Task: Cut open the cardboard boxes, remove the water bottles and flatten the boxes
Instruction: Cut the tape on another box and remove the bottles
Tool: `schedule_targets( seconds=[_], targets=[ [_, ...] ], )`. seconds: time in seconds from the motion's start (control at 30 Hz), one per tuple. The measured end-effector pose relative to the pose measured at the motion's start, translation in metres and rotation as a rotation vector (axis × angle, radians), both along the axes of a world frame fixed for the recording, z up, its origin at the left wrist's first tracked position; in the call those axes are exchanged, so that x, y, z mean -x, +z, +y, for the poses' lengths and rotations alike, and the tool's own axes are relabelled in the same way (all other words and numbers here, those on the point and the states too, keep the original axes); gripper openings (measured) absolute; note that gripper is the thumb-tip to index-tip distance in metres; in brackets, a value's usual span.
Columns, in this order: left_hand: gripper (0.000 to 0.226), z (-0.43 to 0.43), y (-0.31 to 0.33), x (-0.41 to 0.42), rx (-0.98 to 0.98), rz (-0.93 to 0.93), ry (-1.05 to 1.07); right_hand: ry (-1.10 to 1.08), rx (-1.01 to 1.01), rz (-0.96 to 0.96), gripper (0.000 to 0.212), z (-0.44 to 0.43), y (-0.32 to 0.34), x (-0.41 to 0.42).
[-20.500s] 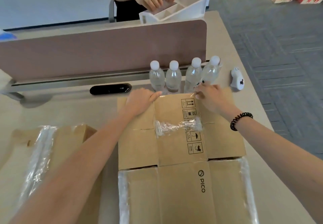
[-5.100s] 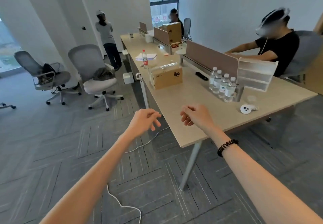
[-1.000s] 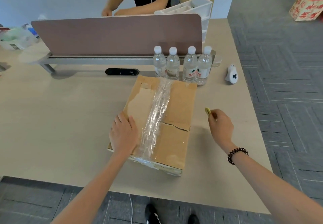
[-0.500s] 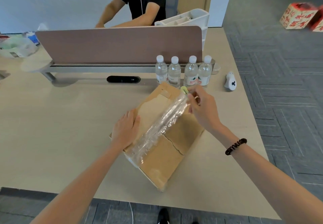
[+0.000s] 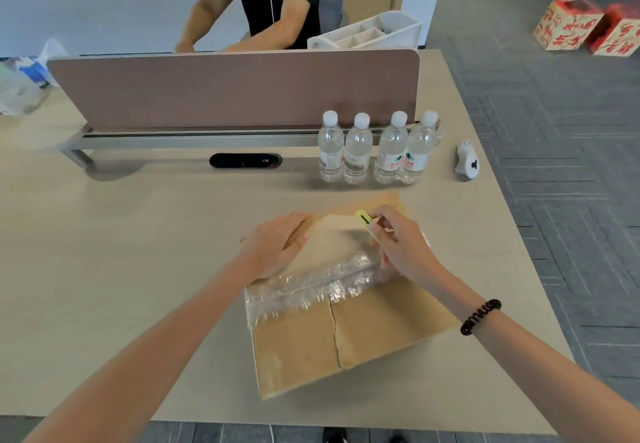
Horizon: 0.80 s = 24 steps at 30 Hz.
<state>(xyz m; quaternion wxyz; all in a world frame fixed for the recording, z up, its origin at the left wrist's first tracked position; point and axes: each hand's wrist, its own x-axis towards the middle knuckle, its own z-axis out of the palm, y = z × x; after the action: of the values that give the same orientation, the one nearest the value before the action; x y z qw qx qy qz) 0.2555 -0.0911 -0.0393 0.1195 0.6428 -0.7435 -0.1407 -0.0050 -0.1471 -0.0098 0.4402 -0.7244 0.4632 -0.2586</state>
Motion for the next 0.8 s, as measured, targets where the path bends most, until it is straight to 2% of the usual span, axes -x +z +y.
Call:
schedule_targets(
  seconds=[0.17, 0.33, 0.43, 0.53, 0.6, 0.7, 0.8],
  targets=[
    [0.052, -0.002, -0.002, -0.002, 0.059, 0.077, -0.05, -0.005, -0.018, 0.056, 0.027, 0.009, -0.006, 0.0],
    [0.035, 0.007, -0.001, -0.001, 0.407, 0.182, 0.056, -0.045, -0.084, -0.016, 0.041, 0.016, -0.003, 0.002],
    [0.028, 0.014, 0.002, -0.003, 0.498, 0.178, 0.079, -0.015, -0.084, -0.032, 0.041, 0.019, 0.003, 0.002],
    [0.022, 0.032, -0.002, -0.005, 0.477, 0.171, 0.037, 0.028, -0.074, -0.053, 0.036, 0.022, 0.01, -0.003],
    [0.026, 0.047, -0.007, -0.007, 0.427, 0.166, 0.021, 0.048, -0.06, -0.042, 0.032, 0.024, 0.013, -0.007],
    [0.043, 0.071, -0.014, -0.007, 0.323, 0.162, 0.05, 0.082, -0.06, -0.022, 0.029, 0.026, 0.017, -0.013],
    [0.071, 0.093, -0.01, -0.005, 0.144, 0.318, 0.168, 0.133, -0.064, -0.005, 0.022, 0.028, 0.023, -0.015]
  ],
)
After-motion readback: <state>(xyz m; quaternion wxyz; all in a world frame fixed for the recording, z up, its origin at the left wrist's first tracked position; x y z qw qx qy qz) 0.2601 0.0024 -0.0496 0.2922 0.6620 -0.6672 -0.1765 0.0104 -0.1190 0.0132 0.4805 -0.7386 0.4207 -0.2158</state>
